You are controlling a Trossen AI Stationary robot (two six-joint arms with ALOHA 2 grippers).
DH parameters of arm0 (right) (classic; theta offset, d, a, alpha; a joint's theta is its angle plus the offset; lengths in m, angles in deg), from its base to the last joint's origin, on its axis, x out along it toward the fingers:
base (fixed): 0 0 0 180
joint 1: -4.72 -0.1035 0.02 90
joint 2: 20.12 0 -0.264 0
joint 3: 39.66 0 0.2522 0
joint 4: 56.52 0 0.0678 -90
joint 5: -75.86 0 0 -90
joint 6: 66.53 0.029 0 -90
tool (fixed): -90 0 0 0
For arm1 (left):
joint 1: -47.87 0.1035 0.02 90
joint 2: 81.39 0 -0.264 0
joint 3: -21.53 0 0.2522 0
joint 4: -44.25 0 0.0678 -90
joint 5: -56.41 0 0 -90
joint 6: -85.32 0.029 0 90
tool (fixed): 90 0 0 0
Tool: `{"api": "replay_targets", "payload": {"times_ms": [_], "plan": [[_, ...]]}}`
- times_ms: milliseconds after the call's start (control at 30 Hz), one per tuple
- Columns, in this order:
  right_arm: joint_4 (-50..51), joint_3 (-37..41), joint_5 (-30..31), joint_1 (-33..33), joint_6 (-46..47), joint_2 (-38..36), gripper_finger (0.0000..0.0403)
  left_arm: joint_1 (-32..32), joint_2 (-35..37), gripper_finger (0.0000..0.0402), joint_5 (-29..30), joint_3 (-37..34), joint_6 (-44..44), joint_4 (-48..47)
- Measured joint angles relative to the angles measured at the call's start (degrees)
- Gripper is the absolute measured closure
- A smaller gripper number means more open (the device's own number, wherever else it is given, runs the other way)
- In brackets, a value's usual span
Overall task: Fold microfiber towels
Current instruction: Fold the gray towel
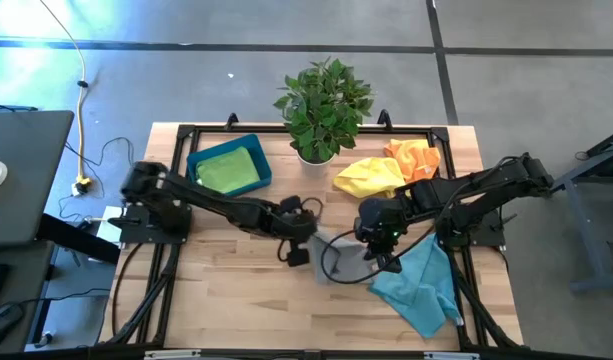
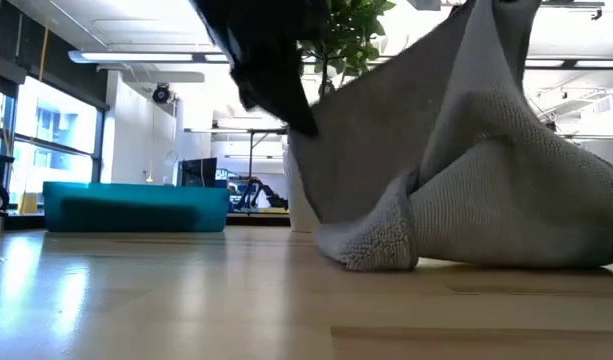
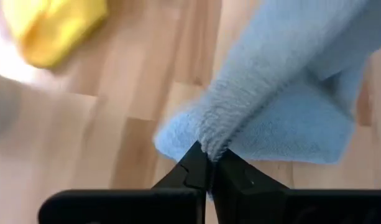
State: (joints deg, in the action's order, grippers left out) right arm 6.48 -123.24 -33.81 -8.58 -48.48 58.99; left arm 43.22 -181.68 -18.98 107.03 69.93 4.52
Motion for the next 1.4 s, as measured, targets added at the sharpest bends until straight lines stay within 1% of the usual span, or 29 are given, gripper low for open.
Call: {"api": "replay_targets", "payload": {"times_ms": [100, 167, 333, 400, 467, 600, 667, 767, 833, 867, 1000, 1033, 1067, 1167, 1200, 1267, 1400], "plan": [[1.3, 0.0, 2.7, 0.2, -1.1, 0.0, 0.0403, 0.0, 5.0, 0.0400, 2.4, 0.0, 0.0, -4.6], [3.7, -0.7, 5.9, 0.2, -2.1, 0.0, 0.0403, 0.0, 7.9, 0.0401, 4.5, 0.0, 0.1, -7.8], [9.6, -5.5, 14.6, 0.2, -3.4, 0.0, 0.0403, 0.1, 13.8, 0.0401, 8.4, 0.0, 0.4, -12.7], [11.8, -7.6, 17.3, 0.2, -3.6, 0.0, 0.0403, 0.1, 15.2, 0.0401, 9.0, 0.1, 1.6, -12.2], [14.3, -9.6, 20.8, 0.2, -3.6, 0.4, 0.0403, 0.1, 16.3, 0.0401, 9.2, 0.2, 2.8, -13.8], [21.9, -15.2, 26.7, 0.2, -4.0, 2.4, 0.0403, -0.4, 16.7, 0.0401, 10.5, 4.9, 5.4, -18.9], [25.5, -17.9, 27.5, 0.2, -5.9, 3.8, 0.0403, -0.8, 16.8, 0.0401, 9.4, 8.1, 7.8, -19.3], [28.0, -22.2, 26.6, 0.1, -10.2, 6.1, 0.0403, -0.8, 16.8, 0.0401, 7.2, 12.5, 10.3, -20.6], [30.4, -25.5, 27.8, 0.1, -11.5, 7.5, 0.0403, -0.8, 16.8, 0.0401, 7.7, 15.4, 11.5, -21.0], [30.9, -27.1, 29.7, 0.1, -11.7, 8.1, 0.0403, -0.9, 16.8, 0.0401, 9.3, 16.7, 12.1, -22.1], [35.8, -34.0, 40.3, 0.1, -11.0, 10.9, 0.0403, -1.4, 16.8, 0.0402, 18.3, 20.4, 13.1, -27.7], [37.0, -35.8, 40.7, 0.2, -10.7, 11.6, 0.0403, -1.4, 16.8, 0.0402, 18.8, 21.1, 12.5, -29.1], [37.7, -37.4, 39.1, 0.3, -10.5, 12.1, 0.0403, -1.4, 16.8, 0.0402, 17.9, 21.6, 11.5, -30.2], [38.4, -41.0, 28.7, 0.7, -11.0, 14.1, 0.0403, -1.8, 16.8, 0.0402, 9.6, 21.9, 8.1, -32.5], [38.4, -41.6, 26.6, 0.6, -11.0, 14.7, 0.0403, -2.0, 16.7, 0.0402, 7.7, 21.9, 7.3, -33.2], [38.5, -42.1, 25.6, 0.6, -11.0, 15.1, 0.0403, -2.6, 16.7, 0.0402, 6.9, 21.9, 6.1, -34.8], [38.8, -40.0, 25.9, 1.4, -10.6, 15.9, 0.0403, -3.3, 15.6, 0.0402, 8.1, 21.8, 3.9, -39.1]]}}
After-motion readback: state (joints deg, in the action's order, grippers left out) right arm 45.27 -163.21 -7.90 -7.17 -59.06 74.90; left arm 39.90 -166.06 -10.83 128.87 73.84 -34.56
